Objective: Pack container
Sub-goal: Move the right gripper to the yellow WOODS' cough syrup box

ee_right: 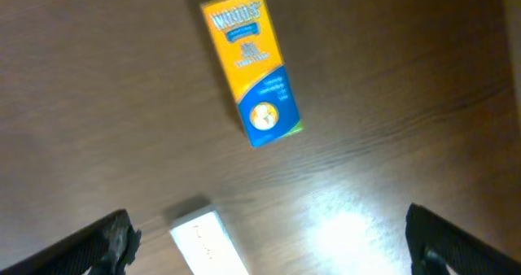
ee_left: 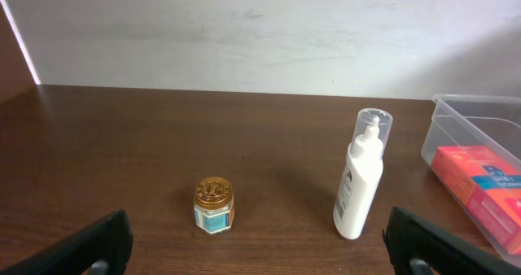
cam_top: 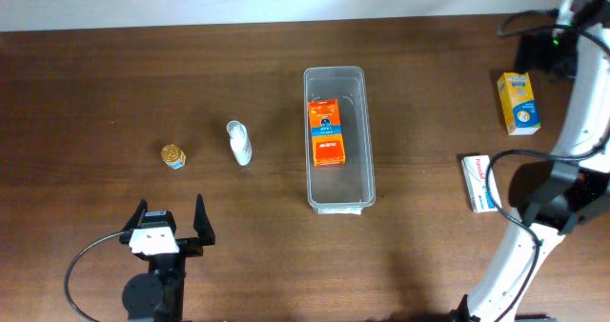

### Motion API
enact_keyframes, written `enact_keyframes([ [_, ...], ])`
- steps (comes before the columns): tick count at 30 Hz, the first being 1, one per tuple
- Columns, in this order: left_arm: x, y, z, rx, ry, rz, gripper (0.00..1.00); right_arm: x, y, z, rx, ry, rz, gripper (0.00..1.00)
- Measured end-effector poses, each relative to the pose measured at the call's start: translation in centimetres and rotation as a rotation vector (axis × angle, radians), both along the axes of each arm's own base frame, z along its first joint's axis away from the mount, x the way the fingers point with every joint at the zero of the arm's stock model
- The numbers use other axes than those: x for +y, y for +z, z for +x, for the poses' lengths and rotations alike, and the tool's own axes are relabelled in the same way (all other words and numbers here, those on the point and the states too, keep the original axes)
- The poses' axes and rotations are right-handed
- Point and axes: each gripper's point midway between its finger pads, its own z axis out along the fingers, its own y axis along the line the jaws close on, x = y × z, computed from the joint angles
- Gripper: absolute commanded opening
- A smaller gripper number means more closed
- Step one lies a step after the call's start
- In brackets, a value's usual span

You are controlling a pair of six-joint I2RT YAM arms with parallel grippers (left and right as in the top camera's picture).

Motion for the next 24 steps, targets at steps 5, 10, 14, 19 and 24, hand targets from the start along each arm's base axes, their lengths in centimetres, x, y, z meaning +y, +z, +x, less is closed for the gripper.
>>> enact_keyframes([
  [5, 0.0, 0.0, 0.0, 0.0, 0.0, 0.0, 0.99, -2.4, -4.3, -0.1, 0.057, 0.056, 0.019, 0.98],
  [10, 0.0, 0.0, 0.0, 0.0, 0.0, 0.0, 0.99, -2.6, -7.0, 0.7, 0.077, 0.16, 0.016, 0.98],
  [14, 0.0, 0.0, 0.0, 0.0, 0.0, 0.0, 0.99, -2.8, -8.3, 2.0, 0.054, 0.248, -0.007, 0.98],
  [19, 0.0, 0.0, 0.0, 0.0, 0.0, 0.0, 0.99, -3.0, -9.7, 2.9, 0.03, 0.305, -0.015, 0.98],
  [24, 0.0, 0.0, 0.0, 0.0, 0.0, 0.0, 1.0, -2.9, -9.6, 3.7, -0.027, 0.33, 0.019, 0.98],
])
